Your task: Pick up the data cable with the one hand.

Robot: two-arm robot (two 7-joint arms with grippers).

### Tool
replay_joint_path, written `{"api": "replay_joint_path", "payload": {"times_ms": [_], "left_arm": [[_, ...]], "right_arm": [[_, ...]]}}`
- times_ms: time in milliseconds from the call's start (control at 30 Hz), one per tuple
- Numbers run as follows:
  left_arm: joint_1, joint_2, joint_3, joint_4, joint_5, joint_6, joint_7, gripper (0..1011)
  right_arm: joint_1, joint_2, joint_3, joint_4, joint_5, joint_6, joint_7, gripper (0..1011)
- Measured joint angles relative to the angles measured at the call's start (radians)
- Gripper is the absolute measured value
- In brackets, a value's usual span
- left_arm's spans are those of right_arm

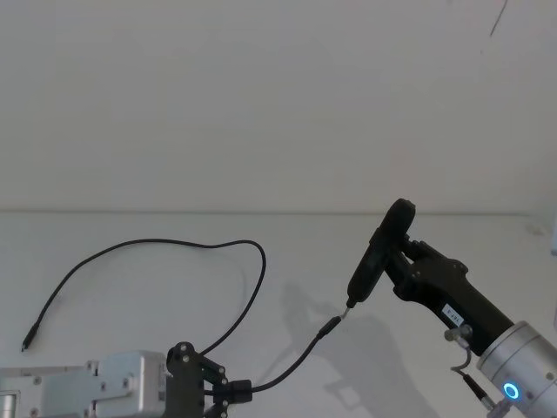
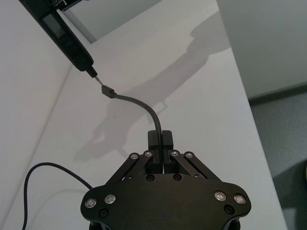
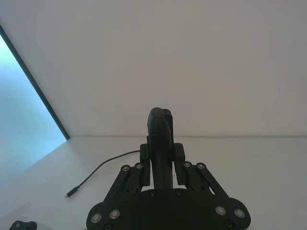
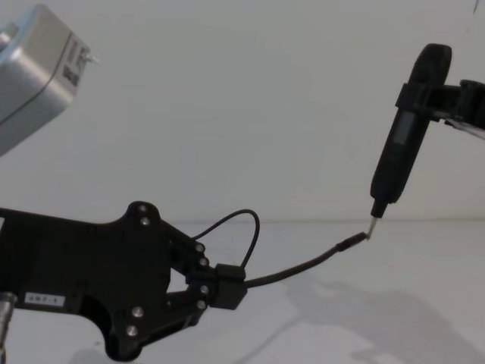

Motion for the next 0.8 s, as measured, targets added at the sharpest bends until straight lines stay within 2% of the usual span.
{"api": "replay_joint_path", "payload": {"times_ms": [800], "left_arm": [[0.0, 0.0, 0.0, 0.0, 0.0, 0.0, 0.0, 40]], "right_arm": [[0.01, 0.014, -0.013, 0.013, 0.018, -0.006, 0.001, 284]]}}
